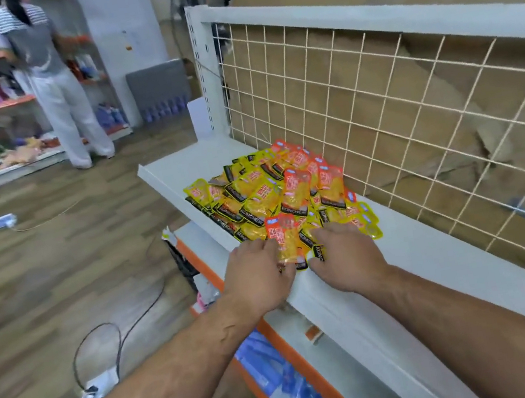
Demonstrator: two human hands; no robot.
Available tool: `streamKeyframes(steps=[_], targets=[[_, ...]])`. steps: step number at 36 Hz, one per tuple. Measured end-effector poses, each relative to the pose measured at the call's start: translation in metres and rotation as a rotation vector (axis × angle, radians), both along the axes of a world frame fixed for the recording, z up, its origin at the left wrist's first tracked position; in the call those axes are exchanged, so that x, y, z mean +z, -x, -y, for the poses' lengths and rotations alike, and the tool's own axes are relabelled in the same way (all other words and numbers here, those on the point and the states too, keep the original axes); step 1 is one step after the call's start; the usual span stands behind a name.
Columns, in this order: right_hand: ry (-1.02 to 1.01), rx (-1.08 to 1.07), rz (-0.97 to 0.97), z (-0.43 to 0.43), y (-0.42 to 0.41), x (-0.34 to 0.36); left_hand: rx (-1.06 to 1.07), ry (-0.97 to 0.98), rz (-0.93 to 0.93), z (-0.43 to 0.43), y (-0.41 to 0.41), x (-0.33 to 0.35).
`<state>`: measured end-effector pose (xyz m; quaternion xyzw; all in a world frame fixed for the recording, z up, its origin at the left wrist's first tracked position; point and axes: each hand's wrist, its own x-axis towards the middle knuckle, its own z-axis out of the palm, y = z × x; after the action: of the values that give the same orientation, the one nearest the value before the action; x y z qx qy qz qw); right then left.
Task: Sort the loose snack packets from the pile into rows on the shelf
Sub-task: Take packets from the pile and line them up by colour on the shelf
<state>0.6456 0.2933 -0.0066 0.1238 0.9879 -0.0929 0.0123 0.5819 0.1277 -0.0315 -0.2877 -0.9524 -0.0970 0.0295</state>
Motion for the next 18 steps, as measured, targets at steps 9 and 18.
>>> streamKeyframes(steps=[9,18], targets=[[0.099,-0.042,-0.081,-0.035,0.082,-0.008,0.130,0.168,0.012,-0.039,0.043,0.005],[0.122,-0.150,-0.137,-0.043,0.128,-0.003,0.236,-0.008,0.194,-0.051,0.067,0.013]])
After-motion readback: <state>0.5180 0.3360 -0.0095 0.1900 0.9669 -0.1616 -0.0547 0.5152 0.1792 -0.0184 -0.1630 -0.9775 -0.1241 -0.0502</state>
